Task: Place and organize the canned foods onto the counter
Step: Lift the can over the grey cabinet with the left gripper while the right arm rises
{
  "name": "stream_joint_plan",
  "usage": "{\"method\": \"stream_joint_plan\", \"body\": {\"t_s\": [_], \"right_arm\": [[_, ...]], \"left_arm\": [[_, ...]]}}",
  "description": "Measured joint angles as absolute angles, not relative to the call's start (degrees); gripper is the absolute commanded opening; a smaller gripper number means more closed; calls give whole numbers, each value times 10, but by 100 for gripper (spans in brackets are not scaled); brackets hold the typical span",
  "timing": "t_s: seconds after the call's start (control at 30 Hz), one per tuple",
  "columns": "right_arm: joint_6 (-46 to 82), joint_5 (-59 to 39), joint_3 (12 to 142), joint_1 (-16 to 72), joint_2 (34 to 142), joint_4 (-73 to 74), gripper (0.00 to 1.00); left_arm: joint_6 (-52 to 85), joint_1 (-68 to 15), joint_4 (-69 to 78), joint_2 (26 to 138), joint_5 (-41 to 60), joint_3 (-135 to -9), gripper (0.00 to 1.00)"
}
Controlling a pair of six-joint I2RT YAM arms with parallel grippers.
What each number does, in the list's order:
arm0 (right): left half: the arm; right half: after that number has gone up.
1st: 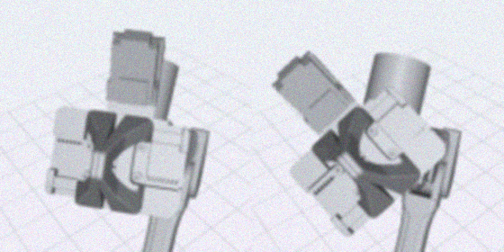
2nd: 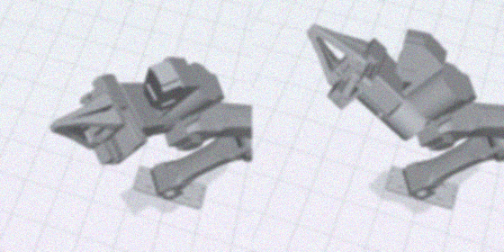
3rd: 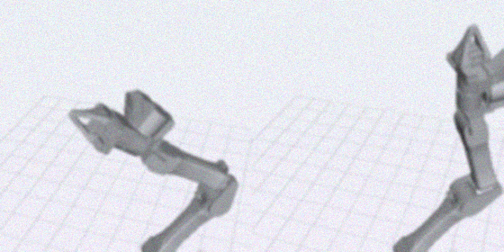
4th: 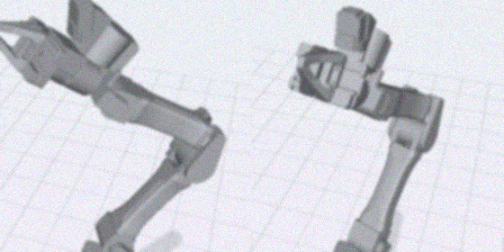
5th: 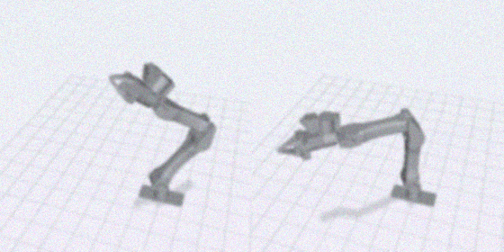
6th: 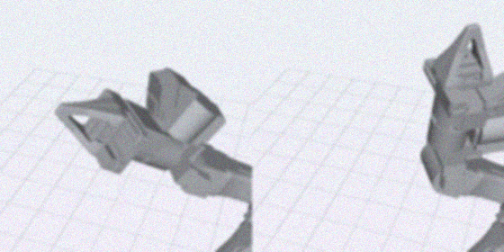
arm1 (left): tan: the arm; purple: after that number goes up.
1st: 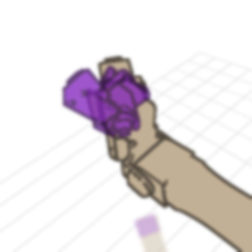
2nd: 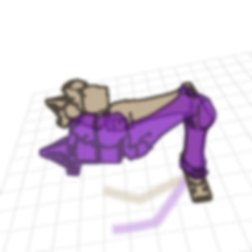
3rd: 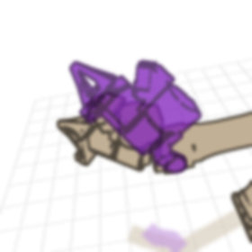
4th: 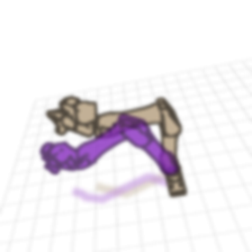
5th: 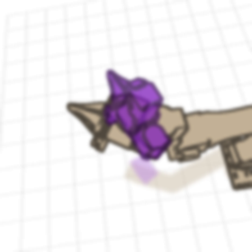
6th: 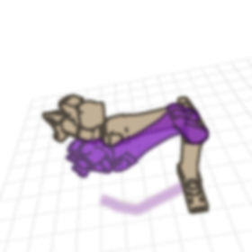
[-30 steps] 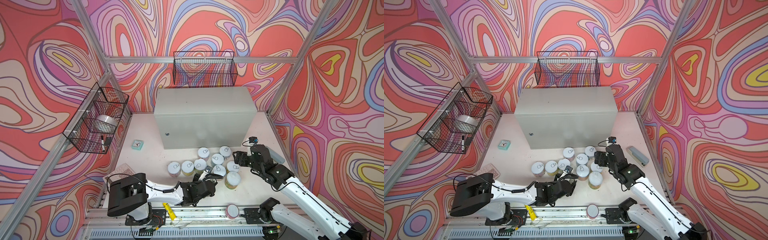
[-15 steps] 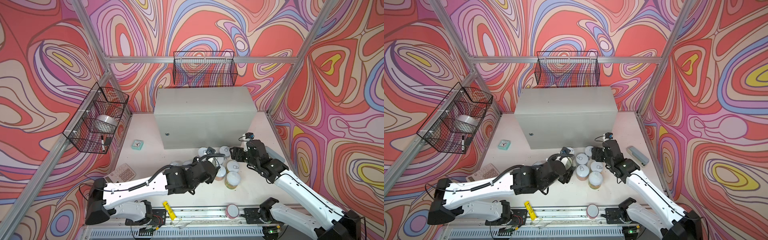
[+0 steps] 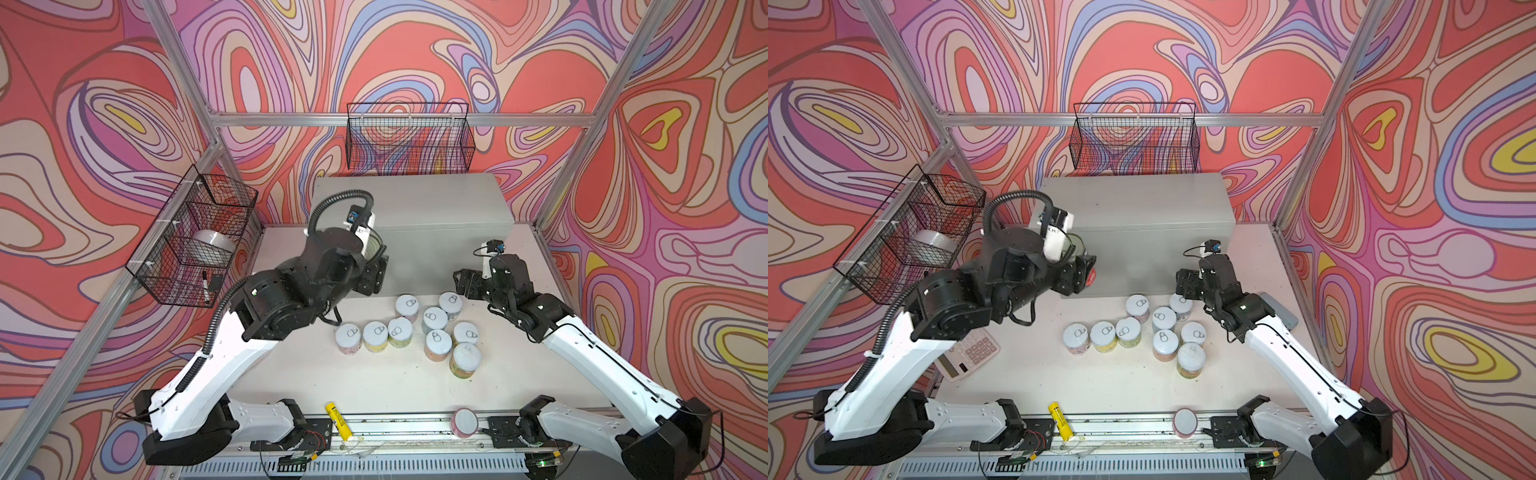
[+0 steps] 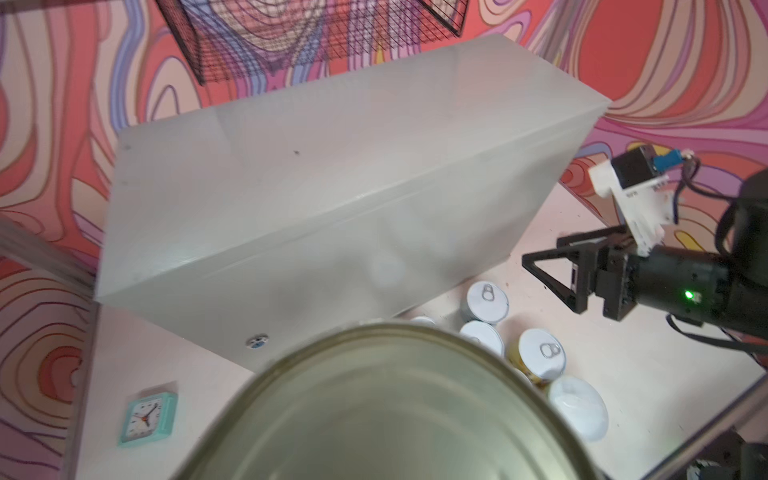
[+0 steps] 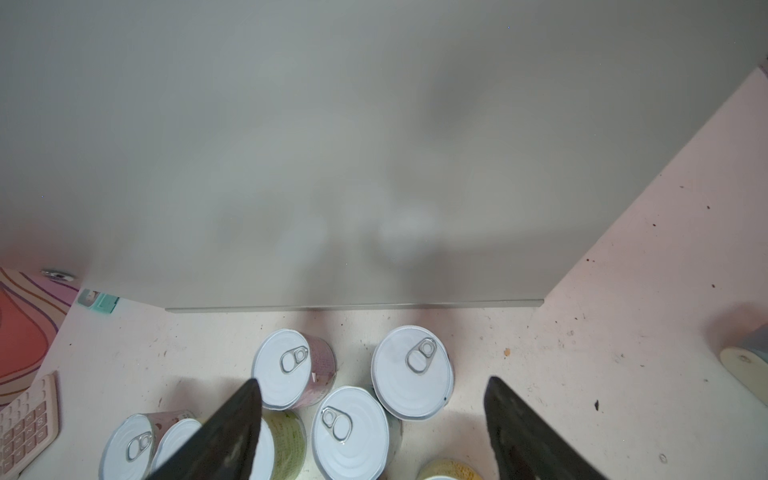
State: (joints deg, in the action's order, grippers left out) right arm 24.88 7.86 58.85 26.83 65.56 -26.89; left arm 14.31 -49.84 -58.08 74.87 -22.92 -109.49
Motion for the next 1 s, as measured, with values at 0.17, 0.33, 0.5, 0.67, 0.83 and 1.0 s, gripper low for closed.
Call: {"method": "stream_joint_plan", "body": {"t_s": [0.17, 0.33, 0.5, 0.67, 0.83, 1.0], "right_arm": [[234, 66, 662, 268, 692, -303, 87], [221, 55, 728, 268, 710, -321, 87], [206, 51, 781, 268, 726, -336, 88], [178, 68, 836, 268, 741, -352, 88], [154, 88, 881, 268, 743, -356, 88], [135, 106, 902, 268, 746, -360, 88]], "left_arm": [[121, -400, -635, 839, -183, -1239, 0], [101, -335, -676, 949, -153, -1376, 0], [90, -285, -685, 1026, -124, -1452, 0], [91, -234, -686, 1059, -100, -1466, 0], [95, -198, -690, 1089, -69, -1512, 0], [103, -184, -688, 1103, -43, -1548, 0]]}}
